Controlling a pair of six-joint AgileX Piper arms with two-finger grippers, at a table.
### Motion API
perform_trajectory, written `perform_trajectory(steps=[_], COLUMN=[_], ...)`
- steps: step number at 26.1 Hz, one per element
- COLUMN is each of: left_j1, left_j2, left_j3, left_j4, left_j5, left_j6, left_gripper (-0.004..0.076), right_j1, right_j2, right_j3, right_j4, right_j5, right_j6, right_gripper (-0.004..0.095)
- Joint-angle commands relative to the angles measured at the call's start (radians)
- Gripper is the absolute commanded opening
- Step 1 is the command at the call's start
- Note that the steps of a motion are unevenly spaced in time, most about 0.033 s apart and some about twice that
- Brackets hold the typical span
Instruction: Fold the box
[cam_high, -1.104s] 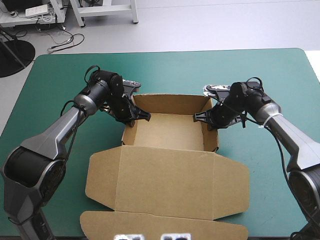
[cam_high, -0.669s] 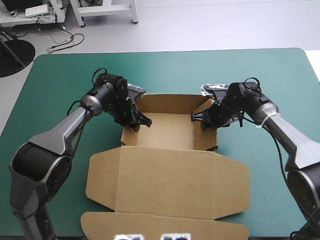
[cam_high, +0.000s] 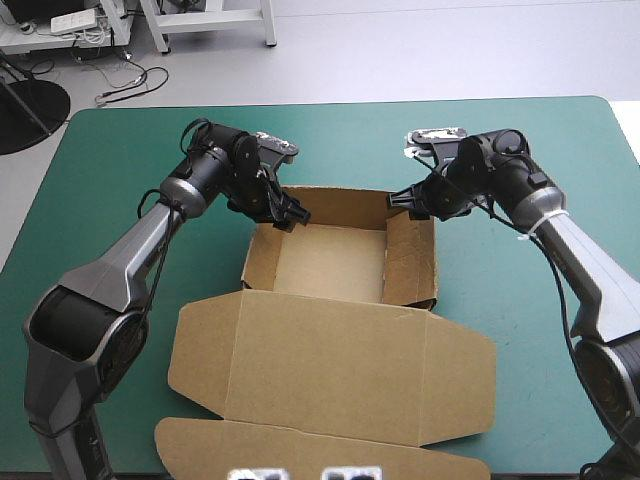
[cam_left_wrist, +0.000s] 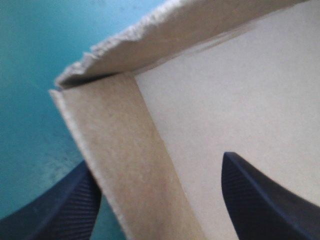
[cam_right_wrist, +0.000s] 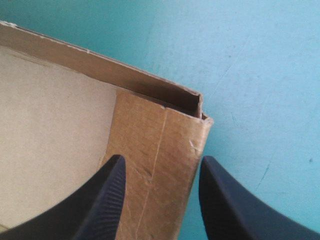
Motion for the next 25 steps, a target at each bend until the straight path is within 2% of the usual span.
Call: perform_trajectory(steps=[1, 4, 6, 8, 14, 19, 25], left_j1=[-0.005, -0.005, -0.005, -0.005, -0.005, -0.005, -0.005], left_j2=[-0.055, -0.072, -0.125, -0.168, -0.315, -0.446, -0.628], left_j3=[-0.123, -0.234, -0.281, -0.281, -0.281, -0.198, 0.092], left_j4=[0.054, 0.091, 0.163, 0.195, 0.168, 0.093, 0.145], left_j5=[0.055, 0.086, 0.085, 0.085, 0.085, 0.085, 0.082], left_j6=[-0.015, -0.036, -0.047, -0.057, -0.065, -0.034, -0.032], left_gripper=[0.0493, 0.0493, 0.0439, 0.0355, 0.0005, -0.0009, -0.0009], right_j1=[0.0, 0.0, 0.0, 0.0, -0.002, -0.002, -0.002], right_j2=[-0.044, -0.046, -0.08, -0.099, -0.135, -0.133, -0.133], right_j3=[-0.126, -0.236, -0.262, -0.245, -0.105, 0.018, 0.128], right_j4=[-0.014, -0.025, -0.036, -0.045, -0.105, 0.047, 0.024], right_j5=[0.079, 0.209, 0.221, 0.221, 0.221, 0.12, 0.076], right_j6=[0.002, 0.002, 0.051, 0.055, 0.11, 0.103, 0.112], right_gripper=[0.0436, 0.0435, 0.0426, 0.0403, 0.0372, 0.0371, 0.0372])
